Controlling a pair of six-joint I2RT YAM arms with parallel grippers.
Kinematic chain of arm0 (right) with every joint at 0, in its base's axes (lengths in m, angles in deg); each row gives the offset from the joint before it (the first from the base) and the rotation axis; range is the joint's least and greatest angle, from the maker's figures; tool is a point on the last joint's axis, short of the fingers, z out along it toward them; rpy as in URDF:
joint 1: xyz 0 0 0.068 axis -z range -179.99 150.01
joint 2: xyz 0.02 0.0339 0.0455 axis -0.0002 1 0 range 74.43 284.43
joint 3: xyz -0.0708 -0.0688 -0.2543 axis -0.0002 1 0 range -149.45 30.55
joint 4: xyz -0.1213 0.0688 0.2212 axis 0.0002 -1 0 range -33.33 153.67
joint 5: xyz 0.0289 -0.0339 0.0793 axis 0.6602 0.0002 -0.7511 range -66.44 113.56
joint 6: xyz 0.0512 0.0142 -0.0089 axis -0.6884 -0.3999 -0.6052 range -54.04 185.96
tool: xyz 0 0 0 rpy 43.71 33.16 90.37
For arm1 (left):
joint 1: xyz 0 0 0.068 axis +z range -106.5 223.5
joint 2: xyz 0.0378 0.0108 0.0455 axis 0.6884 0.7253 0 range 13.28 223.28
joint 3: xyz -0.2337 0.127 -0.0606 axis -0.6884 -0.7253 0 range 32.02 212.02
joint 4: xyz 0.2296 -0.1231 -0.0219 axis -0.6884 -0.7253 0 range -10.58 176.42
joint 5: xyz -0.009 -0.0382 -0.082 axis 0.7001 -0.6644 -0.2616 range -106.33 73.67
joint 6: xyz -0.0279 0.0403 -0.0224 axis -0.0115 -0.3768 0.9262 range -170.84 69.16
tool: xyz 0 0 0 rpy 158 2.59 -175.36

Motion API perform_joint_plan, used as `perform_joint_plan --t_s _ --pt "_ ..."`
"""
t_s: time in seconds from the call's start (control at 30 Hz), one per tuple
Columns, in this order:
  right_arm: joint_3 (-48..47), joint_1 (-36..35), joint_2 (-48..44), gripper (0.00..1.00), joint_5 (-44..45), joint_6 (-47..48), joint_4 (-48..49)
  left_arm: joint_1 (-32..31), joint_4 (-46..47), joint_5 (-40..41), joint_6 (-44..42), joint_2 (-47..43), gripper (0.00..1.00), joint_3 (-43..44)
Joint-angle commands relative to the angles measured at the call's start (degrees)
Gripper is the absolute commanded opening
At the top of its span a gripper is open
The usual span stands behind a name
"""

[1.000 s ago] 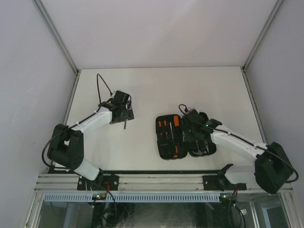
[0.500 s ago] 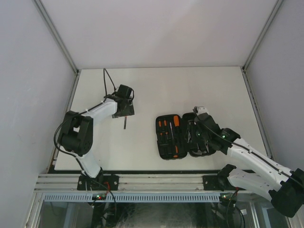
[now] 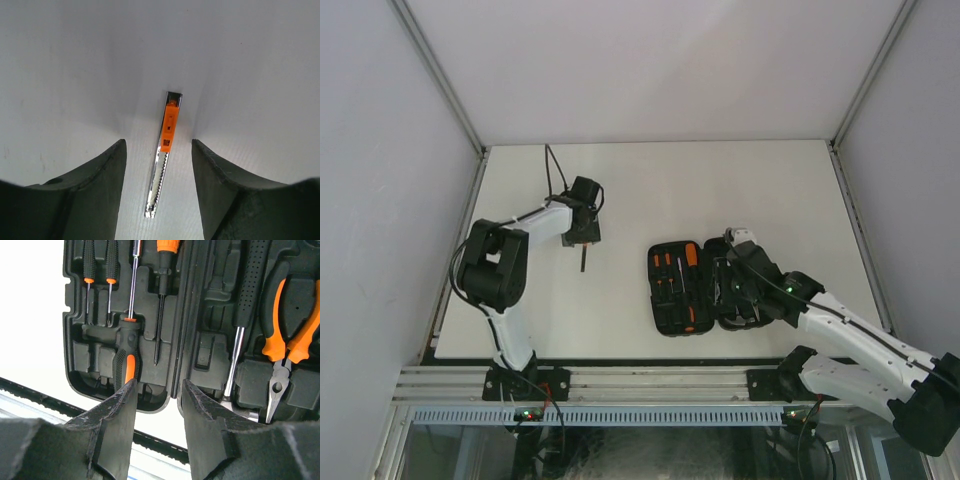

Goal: Sort the tools into containers
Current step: Pick up the utility knife at the center of the board.

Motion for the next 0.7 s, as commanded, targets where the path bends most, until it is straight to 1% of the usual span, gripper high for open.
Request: perform_joint_plan --t_s 0.0,0.37,0.6,0.67 --pt "-0.2 -1.4 0.1 0.4 0.8 -1.6 1.3 0.3 1.6 -0.5 -1.6 1.6 0.58 3.8" --pt "-0.2 -2.1 -1.5 0.4 1.6 -1.9 0.4 1.3 2.5 -2.0 -1.7 3.4 0.49 3.6" --pt "-0.3 -2.3 -1.9 0.4 1.9 -2.7 -0.2 1.3 3.6 -2.8 -1.9 3.5 0.38 2.3" --pt "-0.2 -2.4 -2.0 0.4 2.0 -2.8 -0.1 1.3 3.9 -3.0 -2.0 3.3 0.34 2.0"
